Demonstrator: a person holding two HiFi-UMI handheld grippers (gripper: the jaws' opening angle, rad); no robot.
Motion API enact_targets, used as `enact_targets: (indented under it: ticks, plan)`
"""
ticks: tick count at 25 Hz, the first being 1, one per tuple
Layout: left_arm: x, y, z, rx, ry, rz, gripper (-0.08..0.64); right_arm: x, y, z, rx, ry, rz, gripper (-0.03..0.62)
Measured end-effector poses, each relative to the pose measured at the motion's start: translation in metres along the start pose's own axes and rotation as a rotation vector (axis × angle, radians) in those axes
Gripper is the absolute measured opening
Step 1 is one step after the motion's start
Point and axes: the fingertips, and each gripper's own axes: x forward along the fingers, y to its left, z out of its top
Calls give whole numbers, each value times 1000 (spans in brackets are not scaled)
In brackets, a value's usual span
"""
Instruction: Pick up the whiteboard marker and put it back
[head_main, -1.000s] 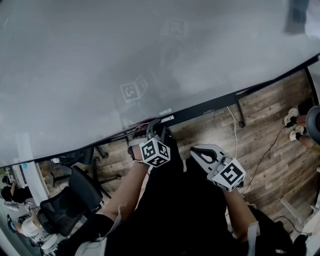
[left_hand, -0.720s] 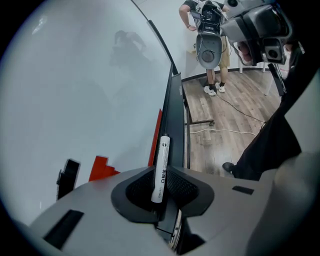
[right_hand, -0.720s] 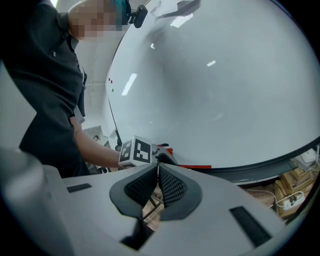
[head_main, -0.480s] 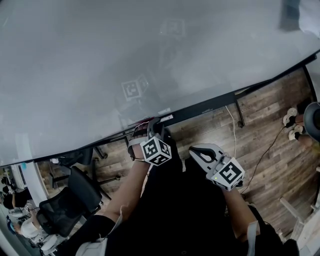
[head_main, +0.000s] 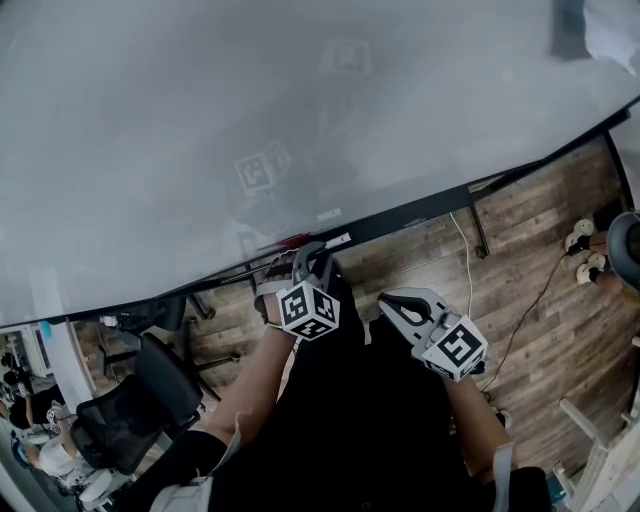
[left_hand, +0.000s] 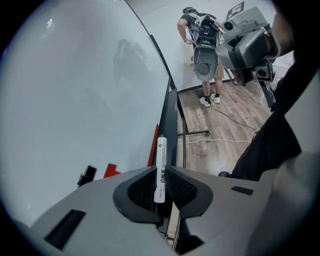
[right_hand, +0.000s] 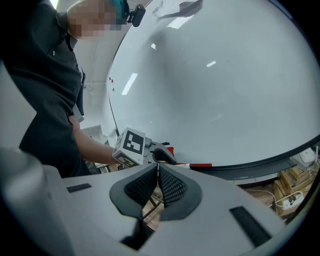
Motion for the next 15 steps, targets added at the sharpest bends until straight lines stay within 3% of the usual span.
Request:
enact_targets:
  ticks: [9, 15]
  plan:
    - [-58, 0, 68, -77, -318, -36, 64, -8, -13, 19, -35, -29, -28, 21]
    - [-100, -3, 114, -210, -550, -110, 64, -18, -17, 46, -95, -62, -39, 20]
